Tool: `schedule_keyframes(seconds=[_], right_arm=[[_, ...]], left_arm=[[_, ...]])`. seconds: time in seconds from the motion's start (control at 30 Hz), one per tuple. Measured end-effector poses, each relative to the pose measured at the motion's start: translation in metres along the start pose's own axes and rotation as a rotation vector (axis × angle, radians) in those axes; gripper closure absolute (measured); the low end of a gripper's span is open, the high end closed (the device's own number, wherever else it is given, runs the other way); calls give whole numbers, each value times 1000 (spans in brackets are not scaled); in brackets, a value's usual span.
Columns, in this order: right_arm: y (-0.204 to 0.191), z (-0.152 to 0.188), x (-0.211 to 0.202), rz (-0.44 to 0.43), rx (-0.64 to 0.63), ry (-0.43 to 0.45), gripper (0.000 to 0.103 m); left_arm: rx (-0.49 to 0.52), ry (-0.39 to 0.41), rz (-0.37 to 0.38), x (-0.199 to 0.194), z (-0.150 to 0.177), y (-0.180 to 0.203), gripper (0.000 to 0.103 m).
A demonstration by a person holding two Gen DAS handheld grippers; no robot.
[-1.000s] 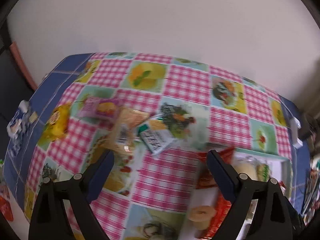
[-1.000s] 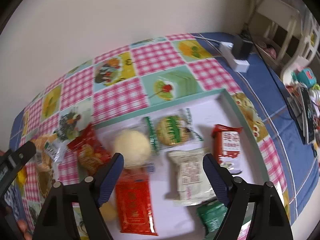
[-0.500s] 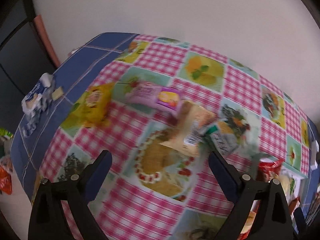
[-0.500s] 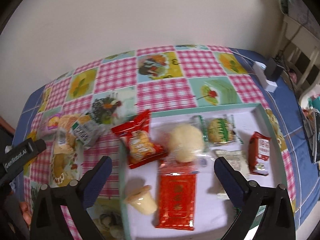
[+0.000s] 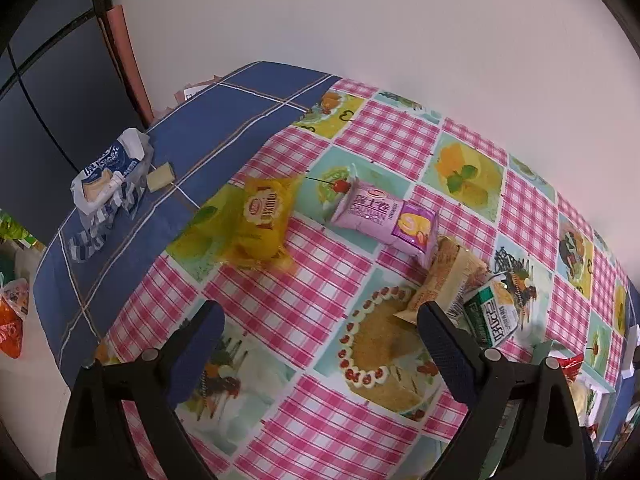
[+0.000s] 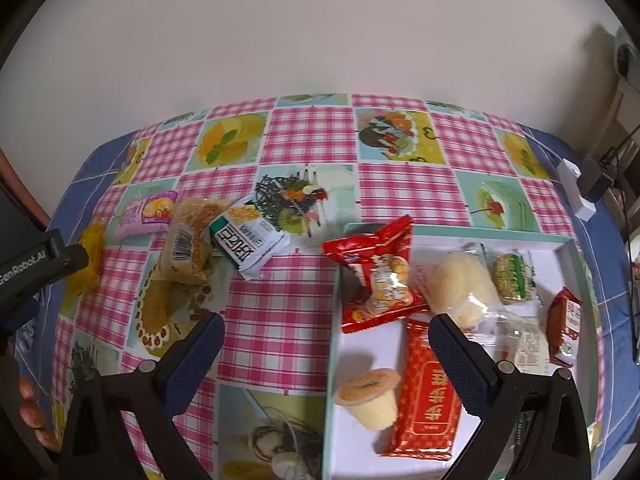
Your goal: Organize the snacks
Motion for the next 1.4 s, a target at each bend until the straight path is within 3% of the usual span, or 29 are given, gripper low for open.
schedule_keyframes(seconds=[0.17, 0.53, 1.0, 1.4], right_arm=[[-12, -4, 12, -4, -25, -7, 0], [-21, -12, 30, -40, -26, -7, 0], [-28, -39, 39, -99, -19, 38, 0], [-26, -66, 56, -159, -7, 63, 1]], left_arm=[[-25, -23, 56, 5, -6, -5, 6], [18, -59, 82, 27, -16, -16, 6], [-107, -107, 183, 57, -47, -48, 6], [-145, -126, 178, 91, -59, -45, 0]])
Point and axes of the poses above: each gripper's, at about its wrist camera, not at the fingertips, and x roughly the way its jaws point, y to its right, z to its underside, the point moved 9 cm from there along x, roughly the way its jaws point, and after that the axes turned 15 degrees about -z, right-handed, at the moved point
